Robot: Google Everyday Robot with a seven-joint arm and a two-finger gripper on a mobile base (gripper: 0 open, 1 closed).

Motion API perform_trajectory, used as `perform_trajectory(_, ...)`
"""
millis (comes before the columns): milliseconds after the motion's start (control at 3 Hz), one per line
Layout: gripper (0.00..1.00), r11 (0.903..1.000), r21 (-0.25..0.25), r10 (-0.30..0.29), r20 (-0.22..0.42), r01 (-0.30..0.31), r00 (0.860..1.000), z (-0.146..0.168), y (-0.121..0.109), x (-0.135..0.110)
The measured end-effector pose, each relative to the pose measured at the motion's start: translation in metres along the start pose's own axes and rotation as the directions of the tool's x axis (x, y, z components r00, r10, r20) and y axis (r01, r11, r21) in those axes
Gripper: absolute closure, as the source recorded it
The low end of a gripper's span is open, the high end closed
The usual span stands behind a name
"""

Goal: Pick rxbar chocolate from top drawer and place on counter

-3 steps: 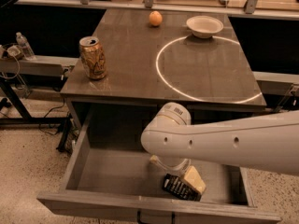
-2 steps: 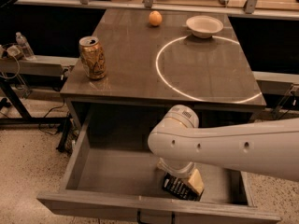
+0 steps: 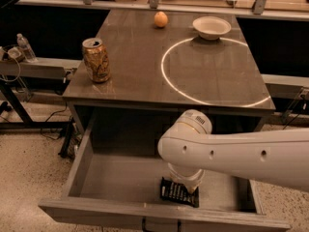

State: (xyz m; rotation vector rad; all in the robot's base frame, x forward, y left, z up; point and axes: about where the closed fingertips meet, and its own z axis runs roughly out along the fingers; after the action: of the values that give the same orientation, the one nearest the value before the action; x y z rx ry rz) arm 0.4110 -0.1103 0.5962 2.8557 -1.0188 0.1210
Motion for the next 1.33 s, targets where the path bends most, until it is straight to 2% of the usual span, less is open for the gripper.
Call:
perform_trajectory(333,0.96,1.0,0.0,0.0,0.0,0.0,1.0,-0.003,0.0,0.0)
perform_trajectory(667,1.0,0.9982,0.037,-0.047,-0.006,0.047,0.999,-0.015,-0.023,-0.006)
perform_trajectory(1000,1.0,0.9878,0.091,-0.122,-0.045,0.126,0.991,-0.053,-0.066,-0.014)
perform_trajectory(1333,1.0,0.9799,0.137,-0.129,-0.121,0.145,0.984,-0.107,-0.089,-0.009)
